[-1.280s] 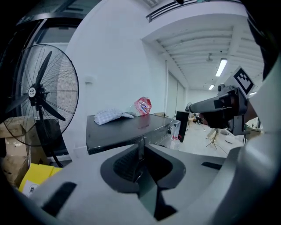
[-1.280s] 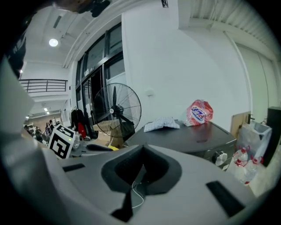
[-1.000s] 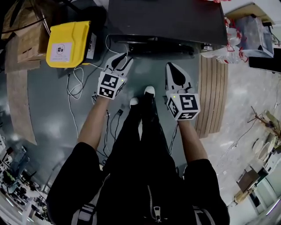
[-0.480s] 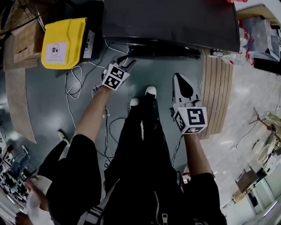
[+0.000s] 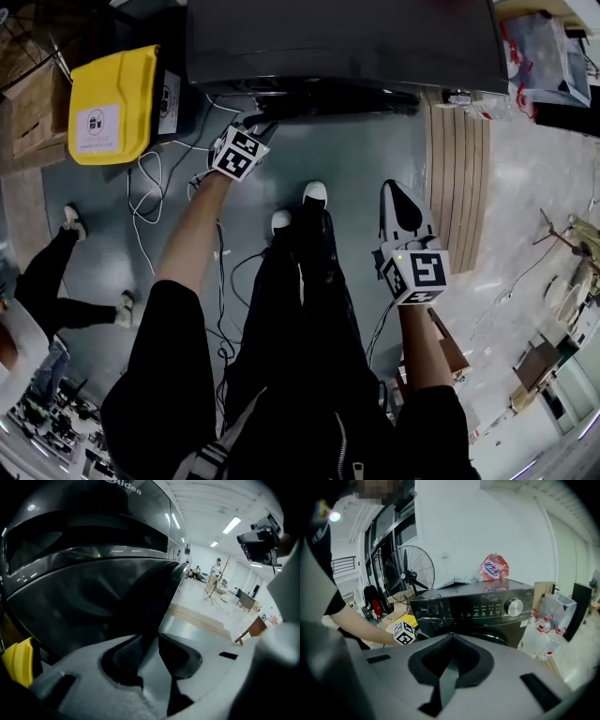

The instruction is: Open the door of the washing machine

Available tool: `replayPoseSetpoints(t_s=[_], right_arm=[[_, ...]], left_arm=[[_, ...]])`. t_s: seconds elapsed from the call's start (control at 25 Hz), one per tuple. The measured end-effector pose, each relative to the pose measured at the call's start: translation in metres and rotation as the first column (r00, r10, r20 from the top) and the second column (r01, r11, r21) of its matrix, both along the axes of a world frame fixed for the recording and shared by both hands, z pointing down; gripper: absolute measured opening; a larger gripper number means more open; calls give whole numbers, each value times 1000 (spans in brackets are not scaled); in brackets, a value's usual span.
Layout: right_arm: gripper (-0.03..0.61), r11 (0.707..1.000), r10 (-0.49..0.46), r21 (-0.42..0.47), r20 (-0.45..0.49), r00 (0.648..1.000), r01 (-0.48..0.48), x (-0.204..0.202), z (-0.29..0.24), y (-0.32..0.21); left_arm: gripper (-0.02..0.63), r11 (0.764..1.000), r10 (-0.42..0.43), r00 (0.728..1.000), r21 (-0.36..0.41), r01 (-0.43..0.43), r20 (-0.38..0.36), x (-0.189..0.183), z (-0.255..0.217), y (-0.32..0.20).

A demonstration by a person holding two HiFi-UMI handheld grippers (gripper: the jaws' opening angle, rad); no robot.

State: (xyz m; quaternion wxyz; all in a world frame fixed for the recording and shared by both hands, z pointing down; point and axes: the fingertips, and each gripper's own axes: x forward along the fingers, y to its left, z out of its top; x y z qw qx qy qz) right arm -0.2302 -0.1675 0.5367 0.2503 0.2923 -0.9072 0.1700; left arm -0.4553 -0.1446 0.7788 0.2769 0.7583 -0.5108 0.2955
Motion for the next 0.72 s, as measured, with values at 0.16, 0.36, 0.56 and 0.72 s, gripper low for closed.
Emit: replayPoseSetpoints(t_s=[0.16, 0.36, 0.56, 0.72], right_arm=[[3, 999, 37, -7, -1, 999, -37, 16, 5, 6], [3, 997, 74, -22, 8, 997, -74, 26, 8, 22], [3, 994, 112, -14, 21, 994, -111, 38, 4, 35], [3, 990, 140, -17, 28, 990, -140, 50, 1, 46]], left_arm=[[97, 999, 48, 999, -9, -48, 11, 1, 5, 4], [83, 997, 83, 995, -4, -83, 60, 5, 4, 5], [77, 993, 116, 993, -24, -115, 31, 21, 5, 25], [72, 990, 135, 991, -36, -135, 2, 48, 6, 53]])
